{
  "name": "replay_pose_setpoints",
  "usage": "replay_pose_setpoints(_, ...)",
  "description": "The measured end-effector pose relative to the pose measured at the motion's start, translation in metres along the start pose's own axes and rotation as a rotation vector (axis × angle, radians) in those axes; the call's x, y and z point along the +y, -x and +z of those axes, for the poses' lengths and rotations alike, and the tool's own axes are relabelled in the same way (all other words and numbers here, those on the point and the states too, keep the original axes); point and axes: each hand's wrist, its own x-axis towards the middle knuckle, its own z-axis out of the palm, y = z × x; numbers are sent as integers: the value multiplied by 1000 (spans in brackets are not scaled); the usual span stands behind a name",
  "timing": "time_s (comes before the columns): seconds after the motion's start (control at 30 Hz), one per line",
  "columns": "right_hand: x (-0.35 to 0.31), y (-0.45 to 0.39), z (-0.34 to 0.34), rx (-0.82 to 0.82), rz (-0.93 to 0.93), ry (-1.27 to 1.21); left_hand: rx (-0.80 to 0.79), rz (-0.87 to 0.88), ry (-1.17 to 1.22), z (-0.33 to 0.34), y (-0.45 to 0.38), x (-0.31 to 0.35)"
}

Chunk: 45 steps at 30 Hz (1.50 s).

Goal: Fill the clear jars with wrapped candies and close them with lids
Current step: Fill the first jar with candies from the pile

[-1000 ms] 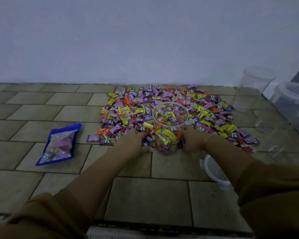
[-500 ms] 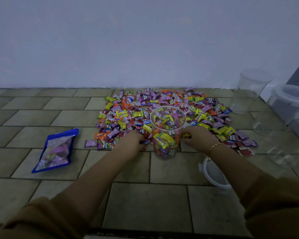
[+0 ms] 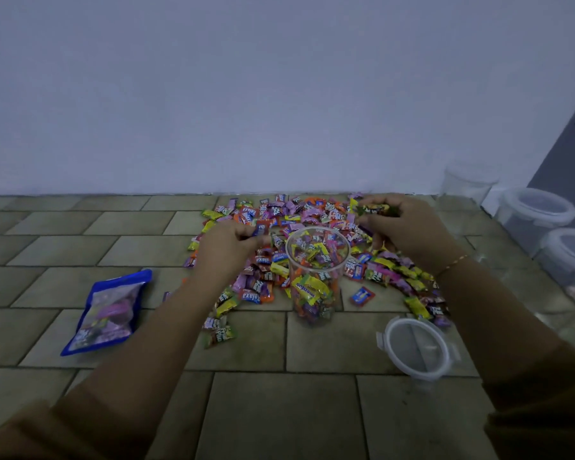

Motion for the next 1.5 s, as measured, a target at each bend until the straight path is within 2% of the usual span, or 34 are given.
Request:
replay_pose_setpoints(0.13,-27,5,-2,-150,-73,22,92,98,189,-15,-2,28)
replay_pose_setpoints(0.27,-42,6,4,-309,-98,226,-10,159,248,-12,-1,46)
replay_pose_setpoints(0.37,-47,9,9,-351,-96,304,-60,177,221,-2,1,52)
replay_pose_setpoints(0.6,-48,13,10,-320,-95,330,-150,257,149,6,7,53)
replay_pose_setpoints(1.0,-44,14,17,-292,-106,242,-211,295,-28,9,9,49)
replay_pose_setpoints(1.33,-38,15,21,-260,-141,273,-178,248,84,7,11,41)
replay_pose_setpoints(1.43,-33,14,16,-167,-116,185,-132,222,142,5,10,35)
replay_pose_setpoints(1.5,-25,12,10,-68,-121,218,-79,200,176,2,12,32)
